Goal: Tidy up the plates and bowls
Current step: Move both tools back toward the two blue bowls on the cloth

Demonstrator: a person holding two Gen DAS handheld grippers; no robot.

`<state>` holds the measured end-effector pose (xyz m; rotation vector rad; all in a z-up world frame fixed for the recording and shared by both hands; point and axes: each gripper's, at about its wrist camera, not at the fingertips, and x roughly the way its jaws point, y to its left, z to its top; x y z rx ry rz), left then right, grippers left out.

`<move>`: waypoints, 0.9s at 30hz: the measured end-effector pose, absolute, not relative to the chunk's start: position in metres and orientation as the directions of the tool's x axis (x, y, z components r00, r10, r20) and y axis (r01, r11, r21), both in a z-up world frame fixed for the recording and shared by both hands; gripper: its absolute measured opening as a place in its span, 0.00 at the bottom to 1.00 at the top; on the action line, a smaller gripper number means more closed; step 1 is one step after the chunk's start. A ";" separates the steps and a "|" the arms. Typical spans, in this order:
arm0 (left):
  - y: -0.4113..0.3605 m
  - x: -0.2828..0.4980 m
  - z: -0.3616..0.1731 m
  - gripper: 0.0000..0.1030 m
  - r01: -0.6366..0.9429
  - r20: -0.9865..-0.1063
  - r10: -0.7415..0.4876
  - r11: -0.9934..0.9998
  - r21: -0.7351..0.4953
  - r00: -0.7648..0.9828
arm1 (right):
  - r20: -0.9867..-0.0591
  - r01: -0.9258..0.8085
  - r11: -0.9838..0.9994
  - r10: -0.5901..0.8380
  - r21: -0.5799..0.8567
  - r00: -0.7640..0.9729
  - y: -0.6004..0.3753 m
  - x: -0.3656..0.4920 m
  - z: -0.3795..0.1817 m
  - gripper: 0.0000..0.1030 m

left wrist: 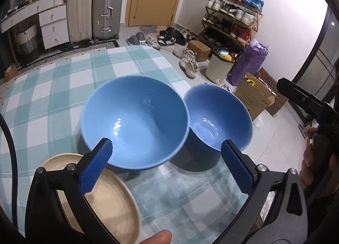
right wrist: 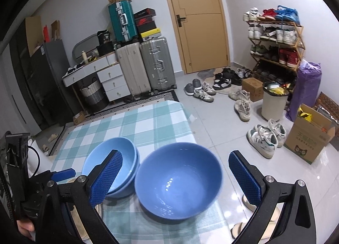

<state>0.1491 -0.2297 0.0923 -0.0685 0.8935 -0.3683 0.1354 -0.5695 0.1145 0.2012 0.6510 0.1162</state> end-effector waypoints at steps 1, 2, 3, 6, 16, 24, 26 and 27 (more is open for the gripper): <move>-0.235 0.150 0.090 0.99 0.288 -0.751 -0.344 0.934 -0.212 0.563 | -0.589 -0.037 0.974 0.166 0.225 0.791 -0.572 0.134 0.113 0.99; -0.239 0.149 0.088 0.99 0.294 -0.754 -0.350 0.931 -0.215 0.556 | -0.591 -0.033 0.973 0.166 0.229 0.789 -0.575 0.132 0.111 0.99; -0.244 0.148 0.086 0.99 0.301 -0.758 -0.357 0.928 -0.220 0.546 | -0.595 -0.027 0.972 0.165 0.233 0.787 -0.577 0.130 0.108 0.99; -0.256 0.149 0.078 0.99 0.319 -0.767 -0.371 0.920 -0.227 0.524 | -0.611 -0.010 0.973 0.154 0.232 0.777 -0.583 0.129 0.097 0.99; -0.282 0.157 0.058 0.87 0.379 -0.774 -0.451 0.878 -0.294 0.444 | -0.641 0.032 0.964 0.152 0.265 0.752 -0.598 0.137 0.069 0.99; -0.296 0.166 0.048 0.55 0.408 -0.771 -0.513 0.840 -0.359 0.378 | -0.657 0.055 0.957 0.154 0.286 0.738 -0.609 0.147 0.055 0.99; -0.298 0.168 0.043 0.53 0.405 -0.779 -0.510 0.840 -0.361 0.365 | -0.663 0.058 0.955 0.157 0.290 0.732 -0.610 0.150 0.052 0.99; -0.299 0.169 0.042 0.51 0.404 -0.780 -0.508 0.841 -0.359 0.365 | -0.663 0.057 0.954 0.161 0.294 0.731 -0.611 0.151 0.050 0.99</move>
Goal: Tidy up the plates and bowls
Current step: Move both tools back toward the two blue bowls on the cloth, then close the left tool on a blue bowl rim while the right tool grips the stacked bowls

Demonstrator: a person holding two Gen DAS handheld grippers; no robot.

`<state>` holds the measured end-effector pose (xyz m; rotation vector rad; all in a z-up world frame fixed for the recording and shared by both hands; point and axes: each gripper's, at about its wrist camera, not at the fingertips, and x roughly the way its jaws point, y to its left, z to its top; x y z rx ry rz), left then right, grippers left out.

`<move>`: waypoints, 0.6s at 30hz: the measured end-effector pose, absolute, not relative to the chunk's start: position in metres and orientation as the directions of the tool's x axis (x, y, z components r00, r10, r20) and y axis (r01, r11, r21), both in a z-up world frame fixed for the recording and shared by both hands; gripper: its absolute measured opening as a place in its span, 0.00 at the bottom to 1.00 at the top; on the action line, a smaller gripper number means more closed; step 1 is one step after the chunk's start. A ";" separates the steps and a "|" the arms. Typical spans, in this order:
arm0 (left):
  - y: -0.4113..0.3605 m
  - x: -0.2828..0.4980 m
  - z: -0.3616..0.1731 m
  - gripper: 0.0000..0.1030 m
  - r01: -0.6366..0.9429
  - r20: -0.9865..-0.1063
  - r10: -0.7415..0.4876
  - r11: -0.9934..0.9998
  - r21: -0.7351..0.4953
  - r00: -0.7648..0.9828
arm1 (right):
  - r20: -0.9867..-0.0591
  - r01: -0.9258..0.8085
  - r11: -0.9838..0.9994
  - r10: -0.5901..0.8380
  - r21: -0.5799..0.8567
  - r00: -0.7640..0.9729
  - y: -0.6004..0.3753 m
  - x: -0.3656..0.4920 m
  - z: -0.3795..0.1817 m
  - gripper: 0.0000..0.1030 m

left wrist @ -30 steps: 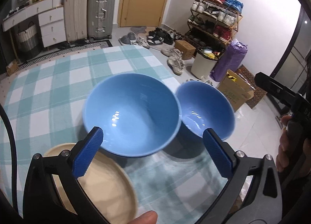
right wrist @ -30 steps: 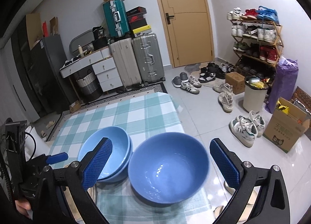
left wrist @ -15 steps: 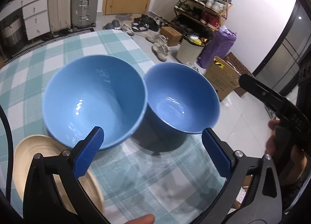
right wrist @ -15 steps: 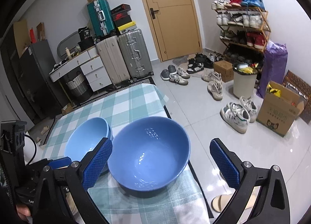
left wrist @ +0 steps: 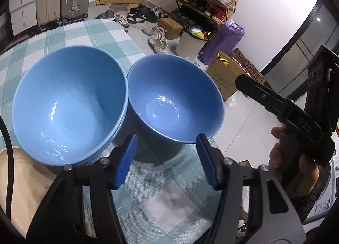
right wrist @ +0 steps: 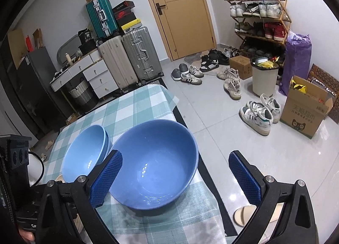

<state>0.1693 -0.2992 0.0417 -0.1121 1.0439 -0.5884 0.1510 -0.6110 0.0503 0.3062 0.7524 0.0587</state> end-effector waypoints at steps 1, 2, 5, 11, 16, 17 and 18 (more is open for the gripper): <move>-0.300 0.171 0.040 0.51 0.404 -0.782 -0.506 0.842 -0.357 0.364 | -0.664 0.054 0.953 0.166 0.298 0.729 -0.611 0.152 0.049 0.99; -0.301 0.172 0.039 0.51 0.400 -0.783 -0.503 0.845 -0.356 0.365 | -0.665 0.052 0.953 0.170 0.300 0.727 -0.611 0.153 0.047 0.99; -0.304 0.177 0.035 0.51 0.383 -0.791 -0.490 0.854 -0.352 0.366 | -0.676 0.048 0.952 0.178 0.301 0.715 -0.611 0.161 0.039 0.99; -0.310 0.185 0.028 0.51 0.369 -0.800 -0.469 0.867 -0.336 0.374 | -0.701 0.057 0.951 0.183 0.304 0.690 -0.612 0.175 0.018 0.94; -0.313 0.190 0.025 0.50 0.368 -0.803 -0.462 0.870 -0.328 0.377 | -0.723 0.062 0.948 0.194 0.312 0.663 -0.613 0.186 0.002 0.75; -0.313 0.190 0.025 0.49 0.367 -0.804 -0.460 0.871 -0.326 0.377 | -0.723 0.061 0.947 0.197 0.314 0.662 -0.613 0.188 0.000 0.73; -0.314 0.192 0.024 0.49 0.367 -0.805 -0.458 0.872 -0.324 0.378 | -0.721 0.058 0.946 0.203 0.319 0.663 -0.614 0.189 -0.001 0.72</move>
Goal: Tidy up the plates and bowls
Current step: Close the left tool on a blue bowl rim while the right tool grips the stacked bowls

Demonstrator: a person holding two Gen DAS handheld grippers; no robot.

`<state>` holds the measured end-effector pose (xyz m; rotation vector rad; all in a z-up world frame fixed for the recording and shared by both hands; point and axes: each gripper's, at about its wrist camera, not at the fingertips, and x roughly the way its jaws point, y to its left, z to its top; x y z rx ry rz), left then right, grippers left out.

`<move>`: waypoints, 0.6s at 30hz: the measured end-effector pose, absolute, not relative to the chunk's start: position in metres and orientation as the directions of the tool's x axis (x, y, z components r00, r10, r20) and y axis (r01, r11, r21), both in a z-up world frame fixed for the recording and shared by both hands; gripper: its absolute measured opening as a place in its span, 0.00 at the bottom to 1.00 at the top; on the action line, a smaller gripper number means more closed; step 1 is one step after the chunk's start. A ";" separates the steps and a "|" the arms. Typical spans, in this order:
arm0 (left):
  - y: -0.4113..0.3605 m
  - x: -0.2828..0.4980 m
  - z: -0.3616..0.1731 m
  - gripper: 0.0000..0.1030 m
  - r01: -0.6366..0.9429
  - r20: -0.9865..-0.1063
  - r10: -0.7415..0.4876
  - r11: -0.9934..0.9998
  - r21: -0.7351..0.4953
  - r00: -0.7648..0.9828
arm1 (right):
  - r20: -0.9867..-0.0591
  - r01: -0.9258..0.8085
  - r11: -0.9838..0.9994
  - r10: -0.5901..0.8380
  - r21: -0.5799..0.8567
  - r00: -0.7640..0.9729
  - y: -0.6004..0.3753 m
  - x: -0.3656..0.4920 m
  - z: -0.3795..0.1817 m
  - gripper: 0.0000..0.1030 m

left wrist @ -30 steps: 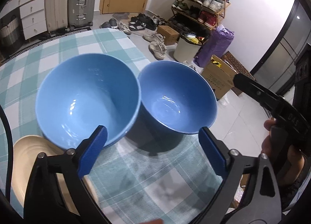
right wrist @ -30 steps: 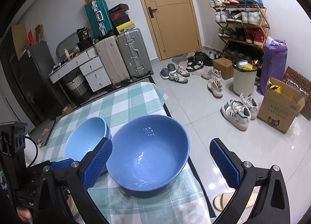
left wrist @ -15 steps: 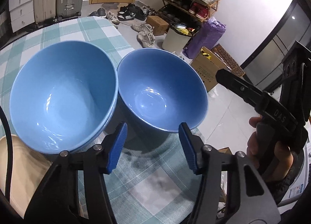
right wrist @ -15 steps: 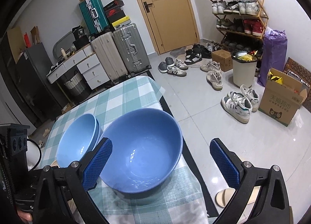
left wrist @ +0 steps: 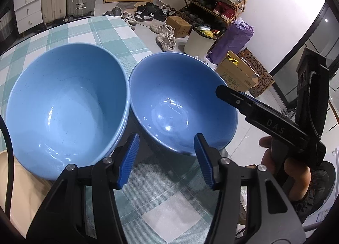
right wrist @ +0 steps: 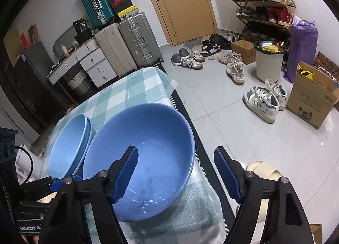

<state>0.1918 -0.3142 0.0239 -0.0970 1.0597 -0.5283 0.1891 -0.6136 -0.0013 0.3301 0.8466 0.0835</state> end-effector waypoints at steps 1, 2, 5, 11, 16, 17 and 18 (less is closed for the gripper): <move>-0.315 0.193 0.023 0.49 0.367 -0.806 -0.457 0.872 -0.323 0.376 | -0.721 0.056 0.945 0.207 0.323 0.662 -0.614 0.190 -0.002 0.72; -0.315 0.195 0.022 0.47 0.367 -0.807 -0.457 0.872 -0.324 0.373 | -0.721 0.057 0.944 0.209 0.326 0.661 -0.615 0.191 -0.004 0.72; -0.318 0.197 0.019 0.44 0.374 -0.810 -0.455 0.871 -0.319 0.370 | -0.720 0.056 0.942 0.214 0.332 0.660 -0.616 0.194 -0.006 0.60; -0.325 0.195 0.017 0.37 0.379 -0.818 -0.441 0.875 -0.301 0.369 | -0.727 0.054 0.942 0.217 0.330 0.651 -0.614 0.199 -0.014 0.43; -0.323 0.198 0.013 0.30 0.380 -0.815 -0.450 0.871 -0.311 0.365 | -0.733 0.063 0.948 0.198 0.311 0.651 -0.614 0.199 -0.017 0.28; -0.323 0.198 0.013 0.30 0.382 -0.815 -0.450 0.871 -0.309 0.366 | -0.733 0.065 0.949 0.194 0.309 0.652 -0.614 0.199 -0.018 0.26; -0.324 0.198 0.013 0.29 0.383 -0.815 -0.449 0.871 -0.307 0.367 | -0.732 0.067 0.948 0.196 0.313 0.652 -0.615 0.198 -0.018 0.25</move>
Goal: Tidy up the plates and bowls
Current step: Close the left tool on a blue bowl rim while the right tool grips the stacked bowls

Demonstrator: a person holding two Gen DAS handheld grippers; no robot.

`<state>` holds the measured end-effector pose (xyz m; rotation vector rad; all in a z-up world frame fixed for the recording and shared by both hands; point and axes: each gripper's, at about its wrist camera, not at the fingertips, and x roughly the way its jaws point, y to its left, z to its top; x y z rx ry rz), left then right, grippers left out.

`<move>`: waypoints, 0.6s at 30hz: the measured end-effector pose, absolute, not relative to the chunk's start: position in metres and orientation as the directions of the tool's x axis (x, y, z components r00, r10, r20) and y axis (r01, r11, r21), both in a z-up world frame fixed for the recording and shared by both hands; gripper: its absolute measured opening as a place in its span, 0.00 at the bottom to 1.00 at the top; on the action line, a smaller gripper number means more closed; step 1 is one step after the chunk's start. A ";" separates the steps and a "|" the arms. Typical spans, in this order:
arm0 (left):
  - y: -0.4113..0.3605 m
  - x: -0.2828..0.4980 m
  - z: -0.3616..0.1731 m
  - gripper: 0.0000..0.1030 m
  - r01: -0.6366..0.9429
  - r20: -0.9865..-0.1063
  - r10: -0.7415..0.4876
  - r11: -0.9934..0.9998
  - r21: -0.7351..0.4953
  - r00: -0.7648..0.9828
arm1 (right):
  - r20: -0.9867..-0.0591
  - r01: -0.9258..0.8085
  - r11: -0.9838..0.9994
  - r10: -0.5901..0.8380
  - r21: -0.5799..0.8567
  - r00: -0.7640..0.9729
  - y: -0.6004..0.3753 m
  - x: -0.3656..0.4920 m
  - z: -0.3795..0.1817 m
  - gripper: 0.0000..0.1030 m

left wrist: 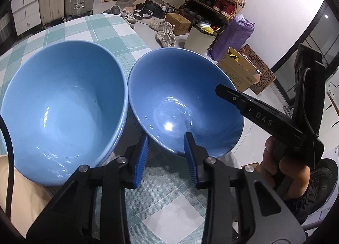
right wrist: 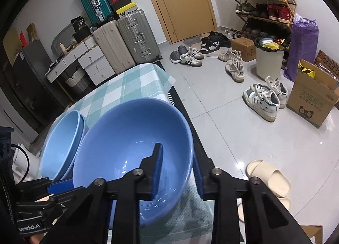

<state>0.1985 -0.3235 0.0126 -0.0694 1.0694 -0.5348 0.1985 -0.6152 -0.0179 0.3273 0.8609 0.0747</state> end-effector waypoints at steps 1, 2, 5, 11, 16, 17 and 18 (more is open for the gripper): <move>-0.323 0.198 0.013 0.29 0.381 -0.815 -0.449 0.872 -0.308 0.367 | -0.732 0.067 0.947 0.197 0.314 0.652 -0.616 0.198 -0.017 0.24; -0.323 0.198 0.013 0.29 0.382 -0.815 -0.448 0.872 -0.307 0.368 | -0.733 0.067 0.947 0.196 0.313 0.652 -0.617 0.197 -0.017 0.24; -0.324 0.198 0.013 0.29 0.385 -0.816 -0.443 0.873 -0.299 0.371 | -0.735 0.066 0.951 0.189 0.303 0.652 -0.616 0.195 -0.017 0.23; -0.324 0.196 0.016 0.29 0.397 -0.809 -0.449 0.869 -0.296 0.379 | -0.734 0.070 0.953 0.180 0.296 0.655 -0.615 0.188 -0.013 0.23; -0.323 0.192 0.022 0.28 0.412 -0.800 -0.457 0.863 -0.293 0.388 | -0.727 0.072 0.956 0.166 0.284 0.666 -0.615 0.180 -0.003 0.23; -0.324 0.191 0.023 0.28 0.414 -0.798 -0.460 0.861 -0.295 0.389 | -0.725 0.072 0.957 0.163 0.282 0.669 -0.615 0.178 0.000 0.23; -0.324 0.190 0.025 0.29 0.418 -0.796 -0.463 0.859 -0.295 0.390 | -0.723 0.073 0.957 0.160 0.280 0.672 -0.616 0.176 0.002 0.23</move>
